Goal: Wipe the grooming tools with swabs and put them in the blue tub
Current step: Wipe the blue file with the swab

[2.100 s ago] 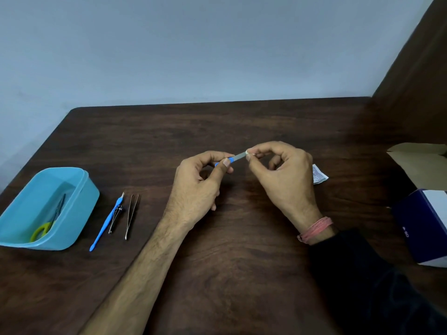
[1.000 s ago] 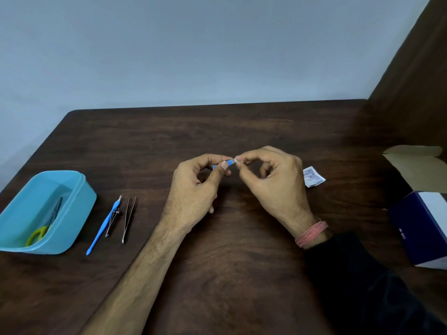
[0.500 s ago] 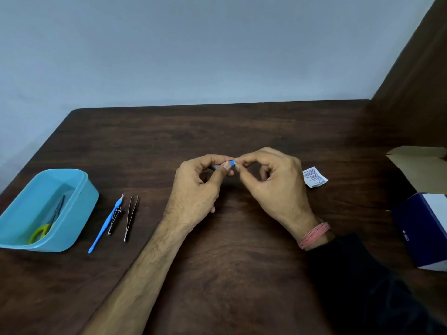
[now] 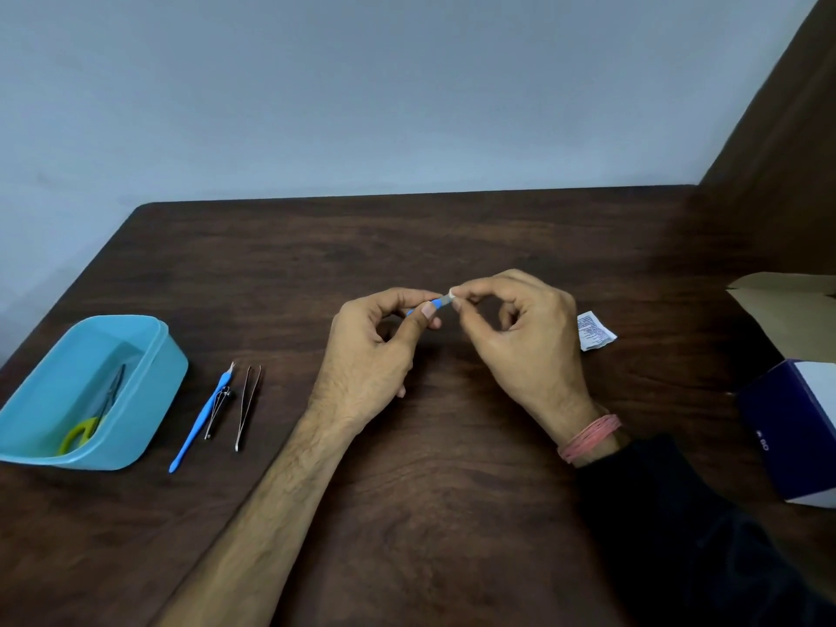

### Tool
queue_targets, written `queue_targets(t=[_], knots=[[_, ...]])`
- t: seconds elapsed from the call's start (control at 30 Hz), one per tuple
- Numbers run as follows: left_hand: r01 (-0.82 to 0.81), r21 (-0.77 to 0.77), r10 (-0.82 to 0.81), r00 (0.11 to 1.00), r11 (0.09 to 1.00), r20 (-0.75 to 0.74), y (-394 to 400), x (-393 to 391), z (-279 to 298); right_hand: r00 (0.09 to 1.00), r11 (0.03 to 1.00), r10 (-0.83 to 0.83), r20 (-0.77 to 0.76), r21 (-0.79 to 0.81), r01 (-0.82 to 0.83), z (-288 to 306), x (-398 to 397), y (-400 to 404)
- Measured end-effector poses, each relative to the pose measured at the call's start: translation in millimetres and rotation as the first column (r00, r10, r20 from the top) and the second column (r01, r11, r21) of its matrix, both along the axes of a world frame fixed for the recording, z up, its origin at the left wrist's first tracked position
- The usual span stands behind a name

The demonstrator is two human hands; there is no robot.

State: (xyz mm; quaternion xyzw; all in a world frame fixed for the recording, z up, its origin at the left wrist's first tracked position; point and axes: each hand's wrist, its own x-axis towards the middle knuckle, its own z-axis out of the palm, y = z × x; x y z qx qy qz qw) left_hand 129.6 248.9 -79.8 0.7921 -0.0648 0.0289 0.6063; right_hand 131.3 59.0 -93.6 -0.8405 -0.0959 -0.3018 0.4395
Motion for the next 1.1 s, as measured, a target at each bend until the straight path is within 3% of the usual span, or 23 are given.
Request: queue_targets(t=[0.3,0.63,1.1], knots=[[-0.004,-0.003,0.004,1.0,1.0,-0.014,-0.1,-0.1,0.7,0.999,0.999,-0.03,0.012,0.015,0.03,-0.8,0.0,-2.0],[-0.007,-0.002,0.007,1.0,1.0,-0.026,-0.6,-0.6,4.1,0.987,0.978,-0.026,-0.159,0.201,0.059,3.8,3.4,-5.7],[-0.005,0.01,0.005,0.999,1.0,-0.033,0.2,-0.5,3.4,0.986,0.986,-0.037,-0.16,0.154,0.062,4.8,2.3,-4.7]])
